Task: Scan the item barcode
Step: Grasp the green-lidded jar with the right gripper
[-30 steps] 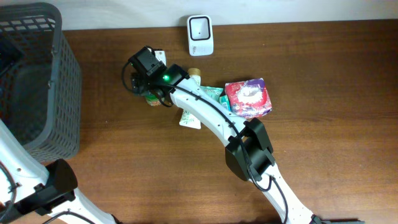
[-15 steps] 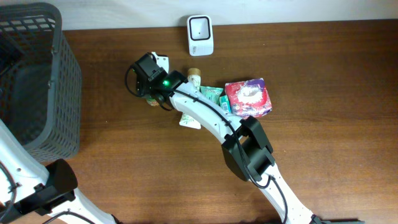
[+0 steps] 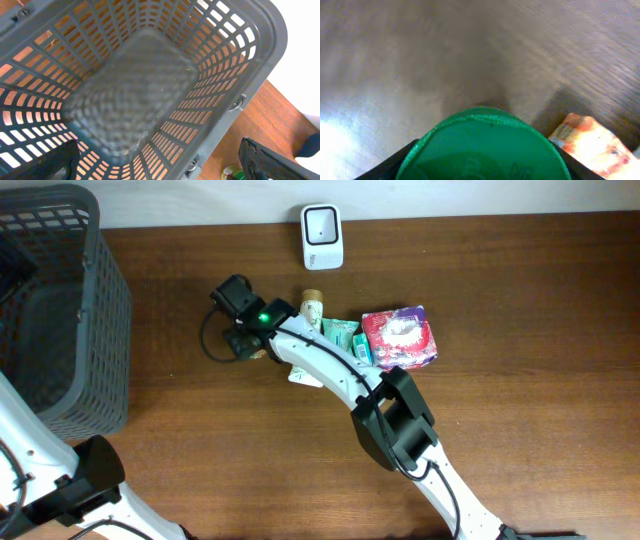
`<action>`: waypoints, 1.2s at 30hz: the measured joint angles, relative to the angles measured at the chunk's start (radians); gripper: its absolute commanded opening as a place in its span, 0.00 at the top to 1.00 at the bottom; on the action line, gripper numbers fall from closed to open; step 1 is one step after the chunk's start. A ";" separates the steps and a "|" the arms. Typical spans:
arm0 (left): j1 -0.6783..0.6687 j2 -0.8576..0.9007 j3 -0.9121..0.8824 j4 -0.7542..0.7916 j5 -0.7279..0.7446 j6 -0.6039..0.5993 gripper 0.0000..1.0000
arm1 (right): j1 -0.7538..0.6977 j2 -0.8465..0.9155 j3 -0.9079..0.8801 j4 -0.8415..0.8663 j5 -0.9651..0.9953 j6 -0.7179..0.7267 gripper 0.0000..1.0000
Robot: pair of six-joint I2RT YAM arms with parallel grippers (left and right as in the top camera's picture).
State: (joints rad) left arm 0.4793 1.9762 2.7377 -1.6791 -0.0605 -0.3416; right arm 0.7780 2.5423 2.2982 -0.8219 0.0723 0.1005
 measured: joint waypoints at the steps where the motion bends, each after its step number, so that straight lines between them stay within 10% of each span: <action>1: 0.000 0.000 0.000 -0.001 0.000 0.000 0.01 | 0.000 -0.002 0.000 -0.011 -0.029 -0.061 0.04; 6: 0.000 0.000 0.000 -0.002 0.000 0.000 0.01 | 0.001 -0.003 0.090 -0.141 -0.101 -0.066 0.01; 13: 0.000 0.000 0.000 -0.003 0.000 0.000 0.01 | -0.004 -0.008 0.071 -0.154 -0.040 0.692 0.01; 16: 0.000 0.000 0.000 -0.003 0.000 0.000 0.01 | -0.004 -0.008 0.045 -0.126 -0.032 0.783 0.28; 23: 0.000 0.000 0.000 -0.003 0.000 0.000 0.01 | -0.005 -0.013 0.053 -0.098 -0.021 0.330 0.36; 26: 0.000 0.000 0.000 -0.003 0.000 0.000 0.01 | -0.005 -0.013 0.060 -0.114 -0.085 -0.126 0.01; 28: 0.000 0.000 0.000 -0.003 0.000 0.000 0.01 | -0.005 -0.013 0.068 -0.104 -0.097 -0.237 0.01; 31: 0.000 0.000 0.000 -0.003 0.000 0.000 0.01 | -0.006 -0.013 0.125 -0.144 -0.101 -0.058 0.01; 36: 0.000 0.000 0.000 -0.004 0.000 0.000 0.01 | -0.027 -0.013 0.156 -0.244 -0.101 0.654 0.01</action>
State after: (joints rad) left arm 0.4793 1.9762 2.7377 -1.6829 -0.0605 -0.3416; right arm 0.7513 2.5294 2.4546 -1.0660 -0.0284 0.7544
